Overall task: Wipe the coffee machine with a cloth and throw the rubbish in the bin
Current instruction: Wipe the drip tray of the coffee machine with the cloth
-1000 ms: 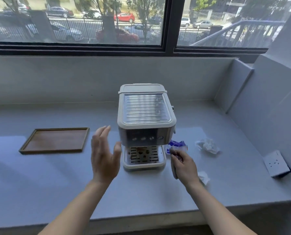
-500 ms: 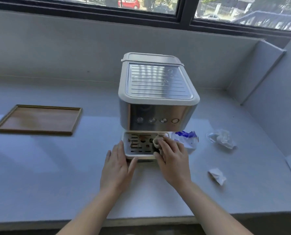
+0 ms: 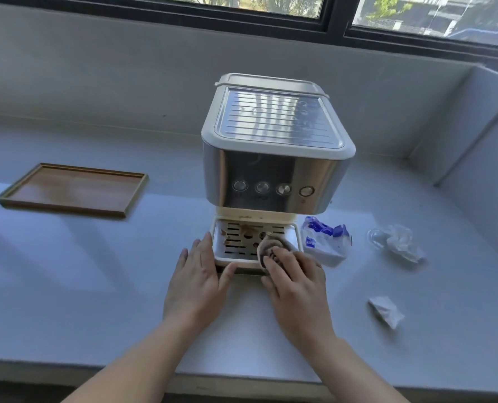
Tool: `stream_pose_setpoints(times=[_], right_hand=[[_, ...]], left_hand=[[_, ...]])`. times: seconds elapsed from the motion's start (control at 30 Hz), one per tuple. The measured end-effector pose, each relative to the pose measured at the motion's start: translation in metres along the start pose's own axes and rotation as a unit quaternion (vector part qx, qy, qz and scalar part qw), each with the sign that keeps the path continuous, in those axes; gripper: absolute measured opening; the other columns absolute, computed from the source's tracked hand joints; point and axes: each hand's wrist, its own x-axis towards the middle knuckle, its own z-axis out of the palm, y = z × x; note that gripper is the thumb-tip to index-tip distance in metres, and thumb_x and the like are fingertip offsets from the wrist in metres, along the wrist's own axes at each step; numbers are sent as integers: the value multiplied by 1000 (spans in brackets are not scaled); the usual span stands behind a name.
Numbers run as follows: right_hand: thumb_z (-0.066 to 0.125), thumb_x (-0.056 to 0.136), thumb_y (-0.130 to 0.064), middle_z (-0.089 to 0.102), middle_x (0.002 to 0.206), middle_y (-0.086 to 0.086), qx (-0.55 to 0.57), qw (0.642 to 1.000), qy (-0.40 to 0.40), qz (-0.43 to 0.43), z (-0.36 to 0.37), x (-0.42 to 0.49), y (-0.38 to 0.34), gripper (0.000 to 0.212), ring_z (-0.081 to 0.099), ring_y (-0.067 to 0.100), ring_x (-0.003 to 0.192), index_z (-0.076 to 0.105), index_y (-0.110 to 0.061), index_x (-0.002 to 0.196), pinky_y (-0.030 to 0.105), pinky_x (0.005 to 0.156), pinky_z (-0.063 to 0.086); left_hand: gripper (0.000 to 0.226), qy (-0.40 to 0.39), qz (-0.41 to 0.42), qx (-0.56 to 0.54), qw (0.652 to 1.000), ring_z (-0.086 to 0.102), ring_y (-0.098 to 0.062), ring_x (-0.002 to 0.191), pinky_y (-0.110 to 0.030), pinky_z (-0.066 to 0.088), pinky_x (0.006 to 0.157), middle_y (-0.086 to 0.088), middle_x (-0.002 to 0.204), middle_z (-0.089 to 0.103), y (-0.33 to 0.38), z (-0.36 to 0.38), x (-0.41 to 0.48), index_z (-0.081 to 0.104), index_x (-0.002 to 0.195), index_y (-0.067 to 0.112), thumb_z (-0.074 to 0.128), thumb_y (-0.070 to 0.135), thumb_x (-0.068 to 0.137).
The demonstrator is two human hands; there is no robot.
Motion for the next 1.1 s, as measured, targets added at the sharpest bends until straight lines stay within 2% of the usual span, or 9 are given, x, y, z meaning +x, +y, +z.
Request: stream_pose_setpoints(times=[0.07,0.17,0.27,0.5,0.6,0.7,0.83,0.97,1.1], right_hand=[[62,93,-27,66,123,-5,-1,999,-7,-33,-6,2,12,23,54,26,106,70,-19,114,37,93,43],[65,91,-17,72,111,-3,-3,999,-13,44,-14,22,35,16,57,32,85,74,-16,104,40,79,49],[63,86,-8,73,106,-3,-38,992,-91,83,-6,49,27,18,53,32,81,75,-17,95,41,71,48],[58,93,-13,71,120,-2,4,991,-123,59,-4,60,39,23,55,32,99,76,-14,108,43,85,48],[59,91,-11,73,113,-5,12,989,-148,0,-5,58,45,22,54,27,92,77,-19,102,38,81,47],[51,93,-12,75,101,-9,41,984,-159,65,2,87,48,32,47,22,87,76,-30,102,27,72,39],[46,92,-17,74,99,-15,54,979,-189,51,7,110,37,36,61,13,96,75,-38,99,35,78,55],[49,92,-22,74,97,-11,31,972,-231,-27,5,112,32,26,62,15,92,74,-29,97,34,75,53],[54,95,-25,71,112,-11,33,979,-198,24,-1,89,38,23,56,22,107,71,-25,110,41,87,49]], left_hand=[[88,5,-2,5,1000,6,-9,153,-26,-6,122,3,166,15,0,1,0,-1,156,20,5,77,90],[90,10,-4,2,1000,6,-8,152,-24,-7,120,5,166,15,-1,2,0,0,157,21,2,80,88],[90,12,-7,0,1000,6,-7,152,-24,-7,120,6,166,15,0,2,-1,-1,157,22,2,80,88],[90,14,0,5,1000,4,-7,152,-23,-9,119,5,166,13,1,1,-2,-5,156,23,-1,80,87],[88,25,2,5,1000,6,-7,152,-24,-7,120,6,166,14,-1,4,-1,-6,155,24,0,80,88],[87,28,5,3,1000,7,-7,152,-27,-3,123,6,166,15,-1,4,-1,-6,155,25,0,80,88],[86,30,10,0,999,8,-7,152,-26,-3,123,5,165,16,-1,3,-1,-5,155,24,2,78,89],[82,27,12,2,1000,9,-7,152,-25,-5,122,5,165,16,-1,2,-1,-6,155,25,6,76,91],[82,23,13,-1,1000,6,-6,152,-24,-7,121,6,166,15,-1,1,-2,-7,155,26,7,76,91]])
